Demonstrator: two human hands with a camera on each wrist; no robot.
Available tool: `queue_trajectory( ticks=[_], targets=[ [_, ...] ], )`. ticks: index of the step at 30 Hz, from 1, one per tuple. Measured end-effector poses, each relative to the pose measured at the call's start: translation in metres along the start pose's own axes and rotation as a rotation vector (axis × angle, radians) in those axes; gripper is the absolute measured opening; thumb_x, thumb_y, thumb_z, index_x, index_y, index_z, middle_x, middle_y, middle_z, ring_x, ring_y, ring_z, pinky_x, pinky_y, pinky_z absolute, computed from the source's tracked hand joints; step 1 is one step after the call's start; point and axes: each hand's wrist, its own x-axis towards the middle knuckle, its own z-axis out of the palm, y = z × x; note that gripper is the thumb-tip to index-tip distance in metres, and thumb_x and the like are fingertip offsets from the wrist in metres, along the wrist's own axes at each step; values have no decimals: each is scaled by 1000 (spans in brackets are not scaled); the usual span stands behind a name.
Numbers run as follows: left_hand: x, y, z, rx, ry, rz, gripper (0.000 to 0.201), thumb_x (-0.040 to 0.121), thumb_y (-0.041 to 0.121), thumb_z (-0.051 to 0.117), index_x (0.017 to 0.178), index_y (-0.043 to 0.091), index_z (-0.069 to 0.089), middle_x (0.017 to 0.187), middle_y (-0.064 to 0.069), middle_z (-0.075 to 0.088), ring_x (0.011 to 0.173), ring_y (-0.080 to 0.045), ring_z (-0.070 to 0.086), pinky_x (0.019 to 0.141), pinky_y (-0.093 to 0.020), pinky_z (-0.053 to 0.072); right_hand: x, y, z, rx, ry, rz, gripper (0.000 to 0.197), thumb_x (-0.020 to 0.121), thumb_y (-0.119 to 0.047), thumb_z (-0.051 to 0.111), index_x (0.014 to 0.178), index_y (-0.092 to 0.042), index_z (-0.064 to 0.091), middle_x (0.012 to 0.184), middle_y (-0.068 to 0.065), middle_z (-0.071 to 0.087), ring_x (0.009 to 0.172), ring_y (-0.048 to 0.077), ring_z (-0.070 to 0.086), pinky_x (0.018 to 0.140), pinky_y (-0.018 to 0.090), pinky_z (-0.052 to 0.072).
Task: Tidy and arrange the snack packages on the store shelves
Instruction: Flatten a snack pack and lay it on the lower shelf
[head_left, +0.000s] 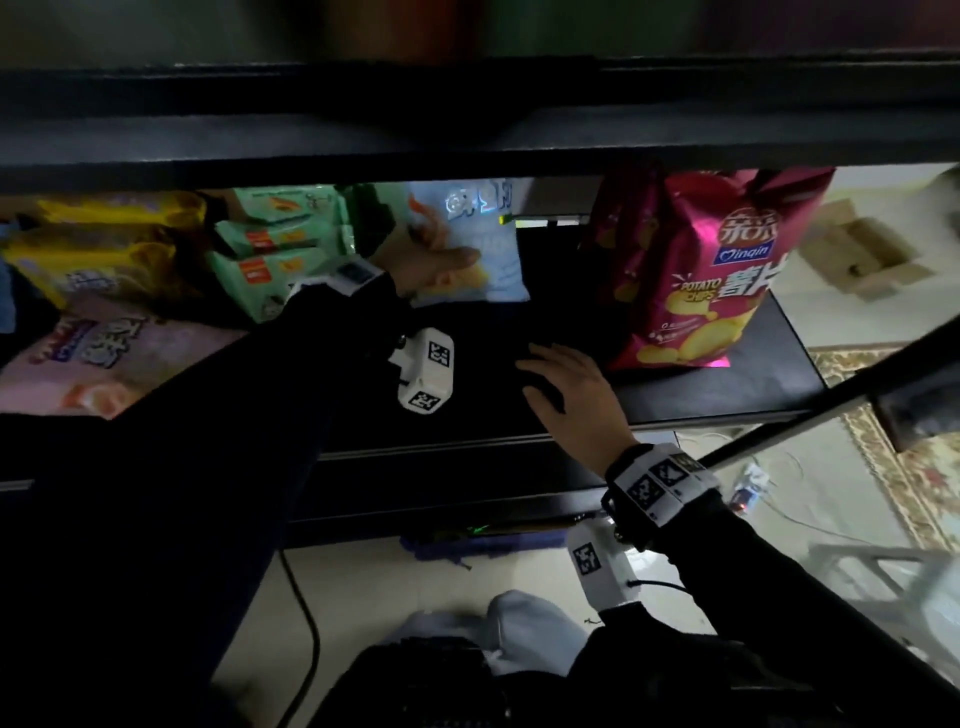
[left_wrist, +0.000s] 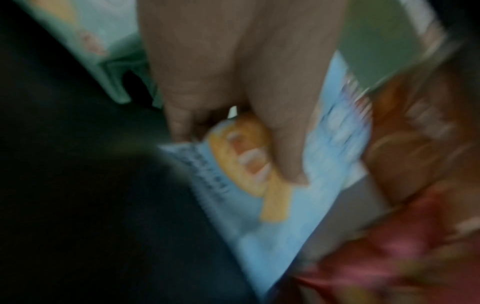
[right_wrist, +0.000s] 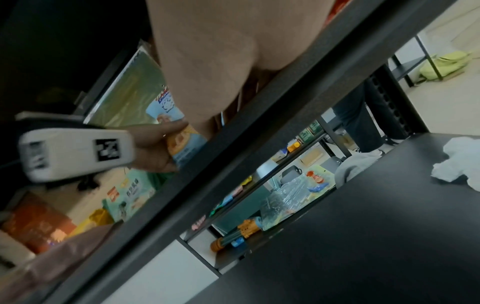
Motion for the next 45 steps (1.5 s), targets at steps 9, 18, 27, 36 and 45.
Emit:
queue_trajectory(
  ticks=[9,18,27,36,45],
  targets=[
    [-104,-37,-10,-526,-328,-30,38,77,16,73,115,18,66,113,-3,72,105,-18,68,82,-25,56,31,-44,-23,889,-115,373,79,75,-43,71,141,-16,36,126,4,59,117,17,58,98,32,48],
    [-126,-51,-1,-624,28,84,40,76,25,70,115,18,63,108,-1,73,101,-19,69,81,-27,56,35,-70,-16,1033,-265,266,32,87,-23,60,118,-14,56,116,8,67,101,17,67,86,31,55],
    [-122,-37,-16,-568,-153,54,65,68,22,85,126,15,56,120,-5,68,113,-23,64,90,-34,53,34,-74,-18,919,-128,197,50,89,-15,64,135,-12,47,130,4,60,117,16,58,101,38,47],
    [-121,-20,-21,-463,-52,187,60,72,14,76,126,5,53,115,-6,70,106,-22,67,87,-36,56,49,-86,-41,1084,-78,44,44,84,-9,66,124,-15,48,113,-3,67,105,12,65,82,25,54],
    [-122,3,-24,-498,110,329,36,84,7,71,116,-3,59,114,-19,68,105,-34,66,90,-50,53,58,-90,-56,1119,-30,-51,36,82,0,66,112,-15,53,104,-3,70,99,13,67,79,25,54]
  ],
)
